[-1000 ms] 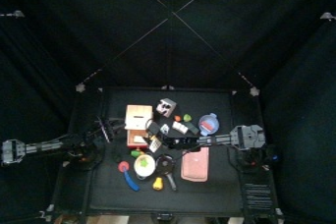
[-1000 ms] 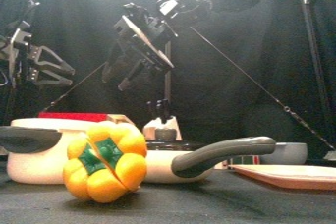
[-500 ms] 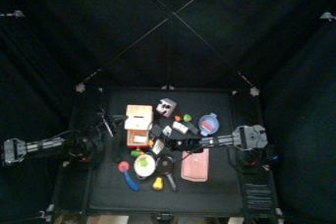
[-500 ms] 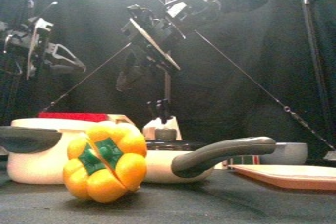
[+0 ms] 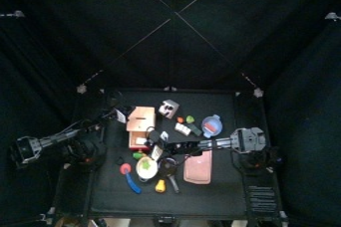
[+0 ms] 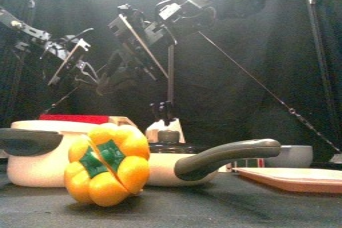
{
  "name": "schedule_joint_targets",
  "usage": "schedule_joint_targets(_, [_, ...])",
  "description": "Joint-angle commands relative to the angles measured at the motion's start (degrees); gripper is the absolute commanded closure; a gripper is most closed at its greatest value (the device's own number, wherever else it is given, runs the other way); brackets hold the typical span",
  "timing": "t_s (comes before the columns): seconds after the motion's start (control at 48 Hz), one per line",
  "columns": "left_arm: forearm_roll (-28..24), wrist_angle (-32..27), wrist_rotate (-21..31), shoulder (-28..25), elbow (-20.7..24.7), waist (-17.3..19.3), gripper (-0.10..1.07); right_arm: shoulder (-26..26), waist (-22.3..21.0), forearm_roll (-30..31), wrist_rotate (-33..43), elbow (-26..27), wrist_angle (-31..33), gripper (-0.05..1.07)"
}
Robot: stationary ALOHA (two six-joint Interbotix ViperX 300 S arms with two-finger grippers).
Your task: Close drawer
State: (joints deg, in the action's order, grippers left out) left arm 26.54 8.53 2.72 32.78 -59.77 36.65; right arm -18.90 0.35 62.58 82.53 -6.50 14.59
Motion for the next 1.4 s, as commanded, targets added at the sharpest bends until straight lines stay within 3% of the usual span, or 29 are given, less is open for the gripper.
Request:
schedule_joint_targets(0.0, [0.44,-1.05,0.0,-3.69,4.04,1.49,0.56,0.09,0.18,0.0,0.09,2.9,-0.62,0.65])
schedule_joint_targets(0.292, [0.97,-2.64,0.0,-17.49,10.02,4.22,0.56,-2.81,1.23,0.0,0.09,5.1,-0.62,0.65])
schedule_joint_targets(0.5, [1.05,-2.72,0.26,-23.47,12.66,4.92,0.56,-3.96,1.85,0.0,0.09,5.36,-0.62,0.65])
schedule_joint_targets(0.854, [1.67,-7.73,0.0,-28.48,15.64,5.54,0.56,-6.94,1.67,-0.09,0.0,7.73,-0.26,0.65])
schedule_joint_targets(1.375, [1.05,-7.65,0.0,-28.3,15.29,5.45,0.56,-8.44,0.26,-0.18,0.09,9.14,2.55,0.65])
